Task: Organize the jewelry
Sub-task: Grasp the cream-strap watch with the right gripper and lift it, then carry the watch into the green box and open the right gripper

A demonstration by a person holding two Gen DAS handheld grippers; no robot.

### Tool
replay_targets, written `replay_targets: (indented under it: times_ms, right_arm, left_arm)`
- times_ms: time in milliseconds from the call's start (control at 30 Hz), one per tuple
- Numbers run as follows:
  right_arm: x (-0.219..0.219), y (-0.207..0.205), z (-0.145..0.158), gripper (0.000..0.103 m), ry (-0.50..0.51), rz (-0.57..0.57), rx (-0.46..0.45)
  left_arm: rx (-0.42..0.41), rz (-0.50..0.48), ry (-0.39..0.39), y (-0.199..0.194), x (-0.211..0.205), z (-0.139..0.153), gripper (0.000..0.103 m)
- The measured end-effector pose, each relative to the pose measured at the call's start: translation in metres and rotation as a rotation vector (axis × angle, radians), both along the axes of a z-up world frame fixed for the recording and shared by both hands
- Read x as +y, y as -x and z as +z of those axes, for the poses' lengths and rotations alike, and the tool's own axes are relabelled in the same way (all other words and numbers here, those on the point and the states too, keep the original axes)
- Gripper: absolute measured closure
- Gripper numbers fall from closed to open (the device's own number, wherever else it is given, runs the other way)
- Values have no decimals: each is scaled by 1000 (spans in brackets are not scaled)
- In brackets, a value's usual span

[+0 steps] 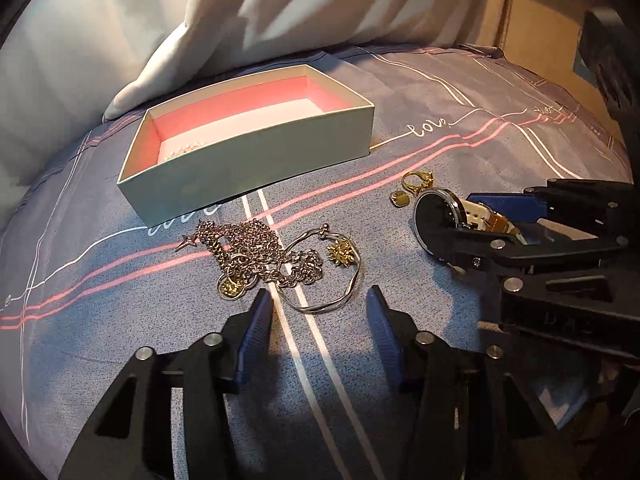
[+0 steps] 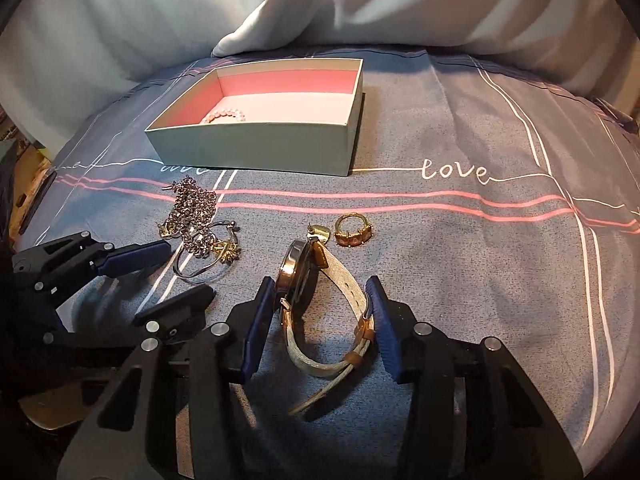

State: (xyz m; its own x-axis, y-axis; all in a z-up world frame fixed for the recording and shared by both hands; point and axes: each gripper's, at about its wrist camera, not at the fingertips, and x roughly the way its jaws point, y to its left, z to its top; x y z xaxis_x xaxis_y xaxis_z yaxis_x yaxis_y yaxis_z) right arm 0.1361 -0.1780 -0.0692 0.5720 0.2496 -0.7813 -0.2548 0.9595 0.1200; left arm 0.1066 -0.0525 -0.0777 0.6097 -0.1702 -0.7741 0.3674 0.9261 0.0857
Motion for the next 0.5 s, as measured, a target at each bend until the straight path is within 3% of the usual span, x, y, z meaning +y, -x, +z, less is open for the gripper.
replay_targets:
  times_ms: [67, 167, 500]
  right_arm:
    - [2, 0, 0, 56, 3, 5, -1]
    - [7, 3, 3, 57, -1, 20, -13]
    - [33, 3, 24, 61, 1, 79, -62]
  left_arm:
    - [-23, -6, -8, -2, -2, 0, 90]
    - [-20, 14, 54, -5, 6, 8, 102]
    - [-71, 65, 224, -4, 46, 57, 102]
